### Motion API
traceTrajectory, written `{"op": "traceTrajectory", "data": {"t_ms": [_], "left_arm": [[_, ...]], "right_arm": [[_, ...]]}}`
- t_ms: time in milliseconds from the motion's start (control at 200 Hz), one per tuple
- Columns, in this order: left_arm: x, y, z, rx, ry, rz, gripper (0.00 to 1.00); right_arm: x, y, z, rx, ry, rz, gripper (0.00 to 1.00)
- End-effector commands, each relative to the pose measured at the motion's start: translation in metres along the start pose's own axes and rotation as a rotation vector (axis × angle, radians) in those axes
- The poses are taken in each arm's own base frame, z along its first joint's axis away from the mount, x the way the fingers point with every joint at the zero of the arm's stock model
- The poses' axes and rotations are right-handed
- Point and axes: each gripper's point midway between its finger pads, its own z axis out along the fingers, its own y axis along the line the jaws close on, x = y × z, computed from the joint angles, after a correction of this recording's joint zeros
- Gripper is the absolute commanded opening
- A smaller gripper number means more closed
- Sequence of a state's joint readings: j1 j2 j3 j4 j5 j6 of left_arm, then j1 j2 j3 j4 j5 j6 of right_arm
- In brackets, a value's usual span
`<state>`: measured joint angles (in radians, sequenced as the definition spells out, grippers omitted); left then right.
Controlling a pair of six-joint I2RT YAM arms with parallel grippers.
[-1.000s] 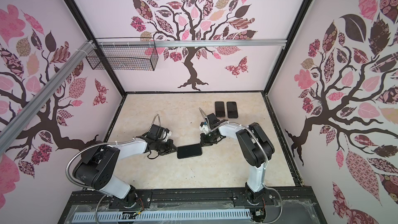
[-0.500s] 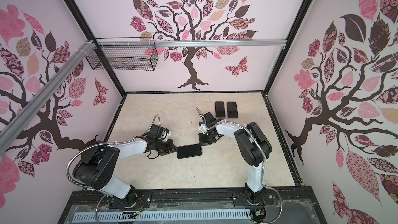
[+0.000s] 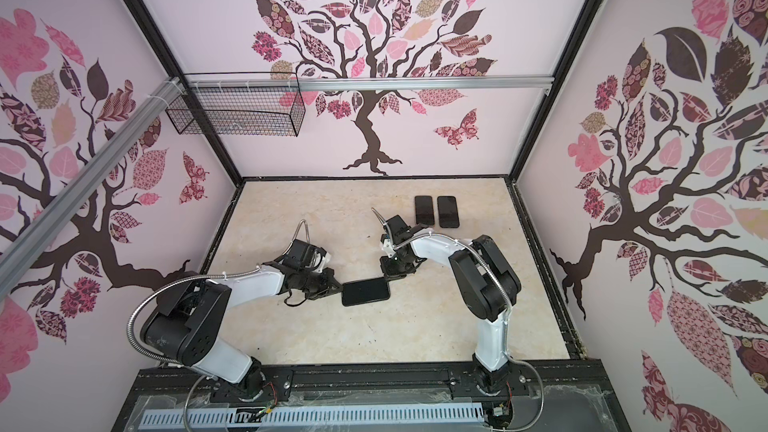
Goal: Put the phone into the phone case
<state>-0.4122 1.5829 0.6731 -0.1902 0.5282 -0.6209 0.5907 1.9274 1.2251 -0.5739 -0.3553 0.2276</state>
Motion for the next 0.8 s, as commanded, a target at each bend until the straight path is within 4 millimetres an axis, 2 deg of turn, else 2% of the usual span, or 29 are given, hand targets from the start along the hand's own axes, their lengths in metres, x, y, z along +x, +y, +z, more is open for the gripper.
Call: {"op": "traceTrajectory", "data": {"t_ms": [0,150,255,615,795], "left_arm": [[0.0,-0.008,0.018,0.014,0.01,0.056,0.06],[0.001,-0.008,0.018,0.015,0.01,0.056,0.06],[0.002,-0.007,0.018,0.012,0.013,0.052,0.06],[0.004,-0.004,0.017,0.005,0.011,0.047,0.05],[0.004,-0.004,0.018,0.004,0.011,0.047,0.05]], "right_arm": [[0.049,-0.016,0.085,0.074,0.164,-0.051,0.08],[0.053,-0.015,0.089,0.069,0.179,-0.055,0.08],[0.054,-0.007,0.09,0.028,0.186,-0.059,0.09],[0.055,0.023,0.073,-0.15,0.143,-0.063,0.11],[0.057,0.024,0.073,-0.17,0.146,-0.052,0.11]]}}
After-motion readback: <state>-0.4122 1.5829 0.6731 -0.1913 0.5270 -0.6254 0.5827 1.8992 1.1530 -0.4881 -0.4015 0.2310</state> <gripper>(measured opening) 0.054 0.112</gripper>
